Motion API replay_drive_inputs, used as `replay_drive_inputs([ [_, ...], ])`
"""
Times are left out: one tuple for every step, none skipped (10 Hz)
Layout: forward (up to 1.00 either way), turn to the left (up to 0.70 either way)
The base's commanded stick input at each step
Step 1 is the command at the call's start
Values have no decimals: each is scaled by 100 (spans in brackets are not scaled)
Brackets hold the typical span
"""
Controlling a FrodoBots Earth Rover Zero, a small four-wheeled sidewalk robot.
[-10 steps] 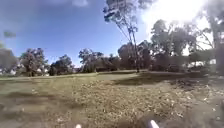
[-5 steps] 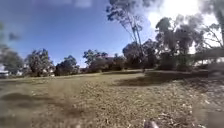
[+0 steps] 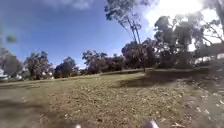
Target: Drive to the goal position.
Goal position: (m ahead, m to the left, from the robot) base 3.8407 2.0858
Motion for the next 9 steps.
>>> replay_drive_inputs([
  [70, 2],
  [70, 2],
  [70, 2],
  [70, 2],
  [70, 2],
  [70, 2],
  [70, 1],
  [70, 0],
  [70, 0],
])
